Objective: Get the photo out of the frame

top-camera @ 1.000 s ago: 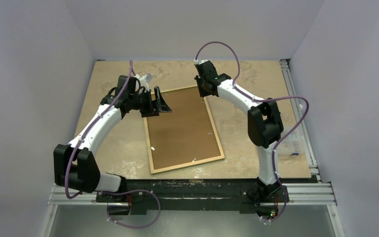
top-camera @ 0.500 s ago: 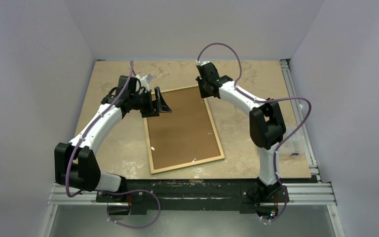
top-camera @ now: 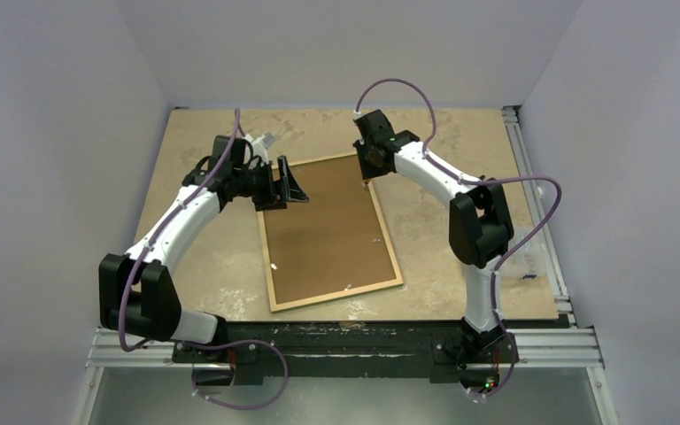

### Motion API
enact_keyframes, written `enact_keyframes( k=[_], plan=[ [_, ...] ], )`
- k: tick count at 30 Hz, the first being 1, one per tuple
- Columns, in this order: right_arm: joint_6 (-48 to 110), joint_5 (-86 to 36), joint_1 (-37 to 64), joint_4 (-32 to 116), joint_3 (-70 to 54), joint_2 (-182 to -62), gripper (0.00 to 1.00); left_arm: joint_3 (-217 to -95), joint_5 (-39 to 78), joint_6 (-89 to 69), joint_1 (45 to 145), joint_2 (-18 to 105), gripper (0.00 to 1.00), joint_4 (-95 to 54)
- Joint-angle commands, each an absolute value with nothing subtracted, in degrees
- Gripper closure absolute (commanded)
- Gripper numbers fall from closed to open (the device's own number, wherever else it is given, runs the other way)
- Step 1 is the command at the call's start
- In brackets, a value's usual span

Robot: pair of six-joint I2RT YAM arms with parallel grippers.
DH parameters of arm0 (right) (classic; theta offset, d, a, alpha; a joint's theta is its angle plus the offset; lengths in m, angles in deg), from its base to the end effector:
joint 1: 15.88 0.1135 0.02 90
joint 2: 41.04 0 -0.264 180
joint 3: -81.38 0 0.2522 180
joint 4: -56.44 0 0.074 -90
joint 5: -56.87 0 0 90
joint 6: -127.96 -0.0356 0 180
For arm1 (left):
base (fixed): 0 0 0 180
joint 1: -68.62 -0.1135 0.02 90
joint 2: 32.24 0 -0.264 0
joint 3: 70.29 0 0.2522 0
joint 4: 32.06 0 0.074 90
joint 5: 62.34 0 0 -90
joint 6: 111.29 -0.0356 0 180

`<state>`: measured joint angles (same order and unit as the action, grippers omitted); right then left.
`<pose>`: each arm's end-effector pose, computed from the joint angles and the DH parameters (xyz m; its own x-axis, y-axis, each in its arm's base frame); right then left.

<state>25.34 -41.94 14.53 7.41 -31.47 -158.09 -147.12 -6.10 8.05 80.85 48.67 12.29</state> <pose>0.3968 0.2266 0.2427 -0.7662 -0.1993 -0.6109 -0.2600 0.9655 0.0111 0.2876 -0.0826 0.2787 -0.9002 -0.2217 -0.3747 0.1094 0.7178 -0.6876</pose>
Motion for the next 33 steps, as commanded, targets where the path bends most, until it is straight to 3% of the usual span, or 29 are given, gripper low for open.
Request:
enact_keyframes(
  k=[1, 14, 33],
  plan=[
    [23.98, -38.96, 14.61, 5.42, -31.80, -157.90, 1.00, -147.34, -7.85, 8.06, 80.31, 48.48, 0.24, 9.83],
    [25.76, -46.25, 13.74, 6.12, -35.50, -159.68, 1.00, -147.15, -7.96, 8.13, 80.31, 48.30, 0.24, 9.60],
    [25.19, -40.19, 12.59, 9.10, -36.15, -161.96, 1.00, -146.83, -9.27, 8.90, 79.45, 49.45, 0.24, 8.74]
  ],
)
